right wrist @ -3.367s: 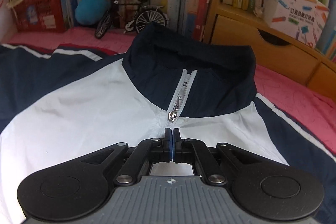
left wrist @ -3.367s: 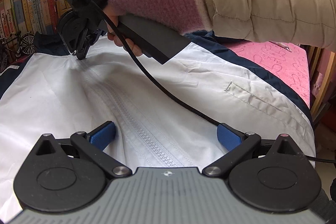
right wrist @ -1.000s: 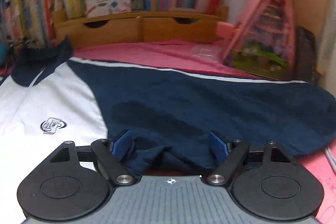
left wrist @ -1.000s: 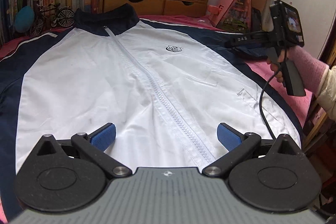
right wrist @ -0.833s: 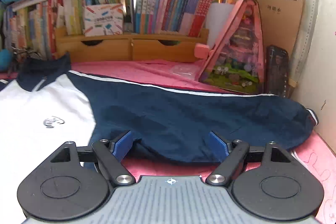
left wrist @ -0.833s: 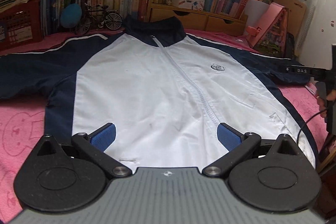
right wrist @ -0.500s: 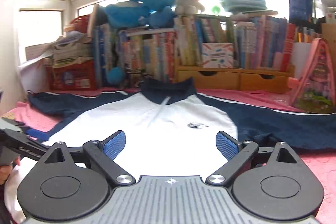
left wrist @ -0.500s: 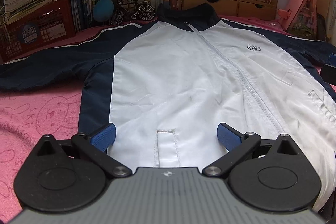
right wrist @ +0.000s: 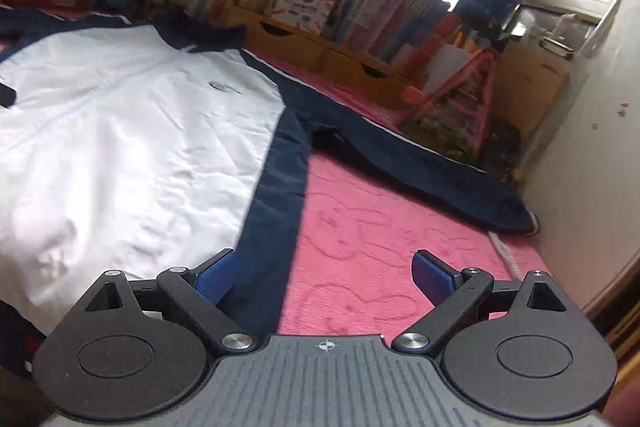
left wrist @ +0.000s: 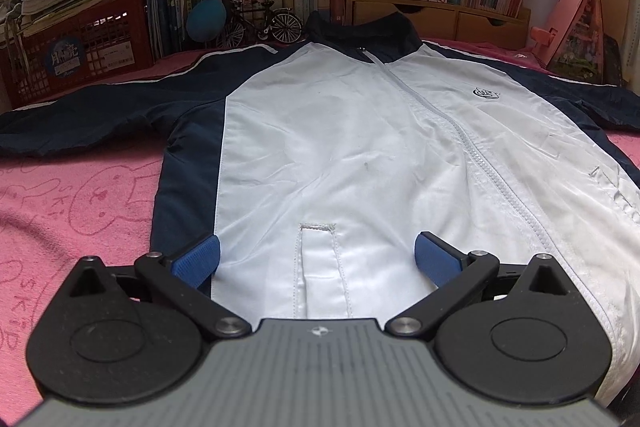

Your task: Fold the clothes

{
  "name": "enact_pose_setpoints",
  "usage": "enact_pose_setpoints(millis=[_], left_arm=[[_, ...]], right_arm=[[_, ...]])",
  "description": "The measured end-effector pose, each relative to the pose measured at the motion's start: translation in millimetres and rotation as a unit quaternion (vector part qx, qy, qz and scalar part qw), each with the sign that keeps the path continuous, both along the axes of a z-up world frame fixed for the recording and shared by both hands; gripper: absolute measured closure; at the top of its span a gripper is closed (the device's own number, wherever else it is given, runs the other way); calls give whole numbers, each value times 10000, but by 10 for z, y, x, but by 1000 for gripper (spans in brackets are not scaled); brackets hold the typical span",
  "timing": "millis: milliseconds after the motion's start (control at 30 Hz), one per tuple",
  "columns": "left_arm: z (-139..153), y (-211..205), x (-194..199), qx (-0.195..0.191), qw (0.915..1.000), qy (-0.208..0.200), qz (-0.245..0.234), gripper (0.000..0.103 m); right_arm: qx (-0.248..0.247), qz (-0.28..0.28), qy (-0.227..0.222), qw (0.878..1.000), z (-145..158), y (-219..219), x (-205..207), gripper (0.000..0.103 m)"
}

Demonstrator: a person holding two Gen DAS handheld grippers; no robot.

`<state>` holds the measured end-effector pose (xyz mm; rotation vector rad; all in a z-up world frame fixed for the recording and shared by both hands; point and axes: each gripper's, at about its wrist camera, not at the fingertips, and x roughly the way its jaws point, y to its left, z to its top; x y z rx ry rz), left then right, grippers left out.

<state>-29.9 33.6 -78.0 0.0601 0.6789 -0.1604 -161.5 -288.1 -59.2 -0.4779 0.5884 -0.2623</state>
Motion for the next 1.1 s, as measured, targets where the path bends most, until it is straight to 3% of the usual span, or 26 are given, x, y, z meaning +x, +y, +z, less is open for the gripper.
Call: enact_pose_setpoints(millis=[133,233,367,467,667,800,900,1000,1100], left_arm=[[-10,6,-12,-14,10000,-56,4,0],[-18,10,-22,-24,10000,-92,0,0],[-23,11,-28,-31,9999,-113,-2,0],[-26,10,-30,-33,9999,-121,-3,0],[-30,14,-31,-36,9999,-126,-3,0],[-18,12,-16,-32,10000,-69,3,0],[22,21,43,-16,9999,135,27,0],[113,90,138,-129,9992,296,224,0],[231,173,183,-365,9975,457,397,0]], right_arm=[[626,666,-215,9956,-14,336,50,9],[1176,1207,-372,9850,-24,605,99,10],[1720,1845,-434,9667,-67,1056,312,29],[1945,1953,-341,9607,-86,1209,506,30],[2553,1113,115,9604,-135,717,832,27],[2328,197,-32,9723,-139,266,909,26],[2432,-255,-255,9693,-85,-66,913,25],[2549,-326,-438,9654,7,-224,877,21],[2251,-156,-553,9726,126,-108,836,13]])
